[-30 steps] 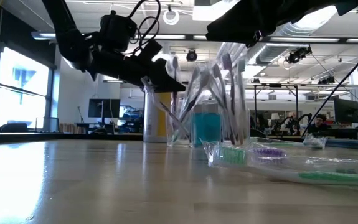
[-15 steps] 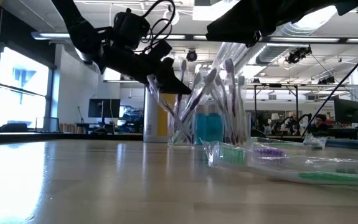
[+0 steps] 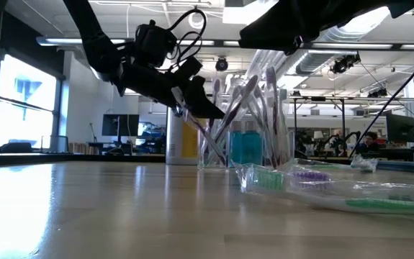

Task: Pick & Place toothbrushing station
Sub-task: Put the top purple toothbrush into the transparent organizer, then put the bottom green toothbrush into the transparent organizer

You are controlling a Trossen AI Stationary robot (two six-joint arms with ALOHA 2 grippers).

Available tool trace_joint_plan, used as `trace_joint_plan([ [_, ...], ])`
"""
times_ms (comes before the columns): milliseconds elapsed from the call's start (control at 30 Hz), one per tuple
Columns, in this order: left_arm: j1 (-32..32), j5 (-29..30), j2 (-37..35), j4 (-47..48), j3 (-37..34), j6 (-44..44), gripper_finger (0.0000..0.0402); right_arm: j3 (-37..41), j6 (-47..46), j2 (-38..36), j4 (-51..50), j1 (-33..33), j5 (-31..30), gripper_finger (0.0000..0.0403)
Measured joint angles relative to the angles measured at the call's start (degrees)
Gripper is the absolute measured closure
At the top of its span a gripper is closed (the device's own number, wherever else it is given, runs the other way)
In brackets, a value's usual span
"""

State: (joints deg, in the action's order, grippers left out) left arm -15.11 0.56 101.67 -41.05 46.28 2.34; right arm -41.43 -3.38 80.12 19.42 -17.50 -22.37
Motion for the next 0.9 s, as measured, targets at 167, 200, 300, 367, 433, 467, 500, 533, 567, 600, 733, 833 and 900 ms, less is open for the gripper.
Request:
trace_joint_plan([
  [167, 0.0, 0.0, 0.0, 1.6, 0.1, 0.0, 0.0353, 0.0, 0.0, 0.0, -0.2, 0.0, 0.0, 0.0261],
  [200, 0.0, 0.0, 0.0, 1.7, 0.1, 0.0, 0.0347, 0.0, 0.0, 0.0, -0.2, 0.0, 0.0, 0.0261],
  [300, 0.1, 0.1, 0.0, 1.8, 0.0, 0.1, 0.0323, 0.0, 0.0, 0.0, -0.2, 0.0, 0.0, 0.0261],
  [367, 0.2, 0.0, 0.0, 1.7, 0.0, 0.2, 0.0305, 0.0, 0.0, 0.0, -0.2, 0.0, 0.0, 0.0261],
  [433, 0.1, 0.0, 0.1, 1.4, 0.0, 0.2, 0.0286, 0.0, 0.0, 0.0, -0.2, 0.0, 0.0, 0.0261],
  [467, 0.1, 0.0, 0.0, 1.1, 0.0, 0.2, 0.0276, 0.0, 0.0, 0.0, -0.2, 0.0, 0.0, 0.0261],
  [500, 0.1, 0.1, -0.3, 1.2, -0.1, 0.2, 0.0267, 0.0, 0.0, 0.0, -0.2, 0.0, 0.0, 0.0261],
  [533, 0.1, 0.1, -0.6, 1.3, -0.1, 0.3, 0.0259, 0.0, 0.0, 0.0, -0.2, 0.0, 0.0, 0.0261],
  [567, 0.1, 0.0, -0.9, 1.0, -0.1, 0.5, 0.0251, 0.0, 0.0, 0.0, -0.3, 0.0, 0.0, 0.0261],
  [600, 0.1, 0.0, -1.3, 1.0, -0.1, 0.5, 0.0244, 0.0, 0.0, 0.0, -0.6, 0.0, 0.0, 0.0261],
  [733, 0.1, 0.0, -2.9, 1.1, -0.1, 0.4, 0.0228, 0.0, -0.1, 0.0, -1.1, 0.0, 0.0, 0.0261],
  [833, 0.1, 0.0, -4.0, 1.2, -0.1, 0.4, 0.0226, 0.0, -0.1, 0.0, -1.2, 0.0, 0.0, 0.0261],
  [900, 0.1, 0.0, -4.8, 1.5, -0.1, 0.4, 0.0226, 0.0, -0.1, 0.0, -1.2, 0.0, 0.0, 0.0261],
])
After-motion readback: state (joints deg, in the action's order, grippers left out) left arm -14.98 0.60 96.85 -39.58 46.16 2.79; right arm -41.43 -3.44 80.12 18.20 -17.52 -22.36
